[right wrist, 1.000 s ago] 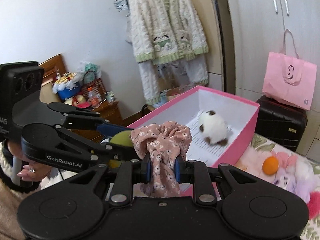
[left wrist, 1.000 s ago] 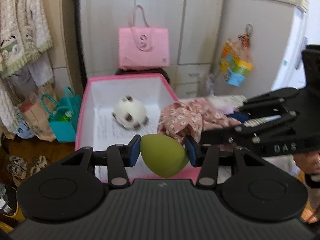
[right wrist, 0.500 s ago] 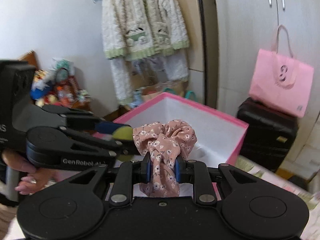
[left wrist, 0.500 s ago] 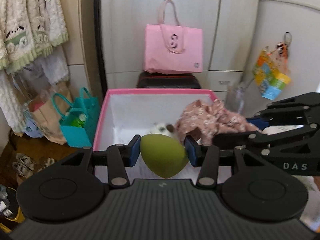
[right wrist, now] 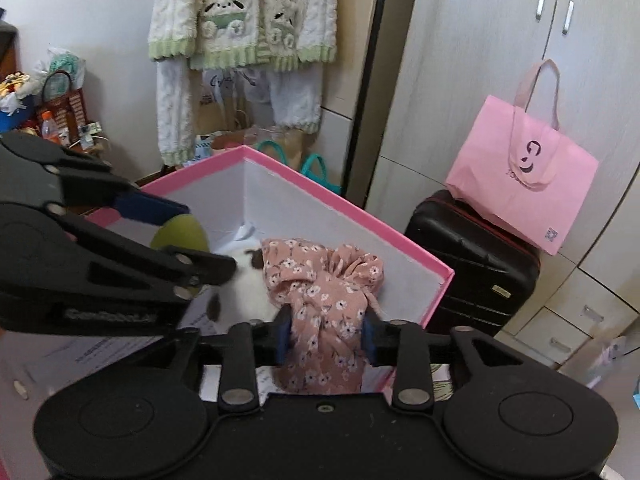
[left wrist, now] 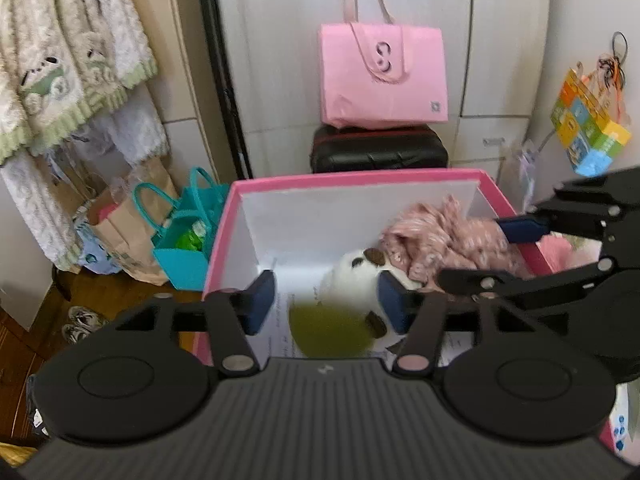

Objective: Organize soft objects
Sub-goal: 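Open both grippers to drop the scrunchie and sponge into the box, then withdraw both grippers from the box toward the wet-wipes pack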

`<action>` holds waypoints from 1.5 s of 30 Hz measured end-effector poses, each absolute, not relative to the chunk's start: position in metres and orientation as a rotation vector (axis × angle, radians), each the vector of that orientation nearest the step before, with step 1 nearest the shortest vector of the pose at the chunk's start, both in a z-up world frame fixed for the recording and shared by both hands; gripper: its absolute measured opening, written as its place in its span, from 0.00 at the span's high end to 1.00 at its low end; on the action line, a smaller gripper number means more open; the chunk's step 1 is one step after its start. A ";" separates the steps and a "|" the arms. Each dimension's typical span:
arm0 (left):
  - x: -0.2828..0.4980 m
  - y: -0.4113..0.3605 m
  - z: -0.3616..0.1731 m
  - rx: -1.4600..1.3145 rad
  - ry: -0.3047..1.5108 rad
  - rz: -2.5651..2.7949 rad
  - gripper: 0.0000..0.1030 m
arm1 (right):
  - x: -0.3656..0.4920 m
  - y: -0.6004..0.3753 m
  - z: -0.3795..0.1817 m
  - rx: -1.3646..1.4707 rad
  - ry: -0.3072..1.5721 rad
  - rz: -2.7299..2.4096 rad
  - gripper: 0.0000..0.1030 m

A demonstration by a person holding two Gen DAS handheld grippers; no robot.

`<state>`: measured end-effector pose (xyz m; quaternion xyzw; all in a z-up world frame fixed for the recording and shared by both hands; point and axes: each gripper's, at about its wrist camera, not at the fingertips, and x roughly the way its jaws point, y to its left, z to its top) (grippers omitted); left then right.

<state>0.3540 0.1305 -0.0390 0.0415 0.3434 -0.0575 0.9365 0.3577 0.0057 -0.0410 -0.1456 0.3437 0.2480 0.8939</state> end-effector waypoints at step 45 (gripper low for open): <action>0.114 0.052 0.014 0.134 0.677 -0.632 0.27 | 0.117 -0.164 0.003 -0.154 0.691 0.604 0.39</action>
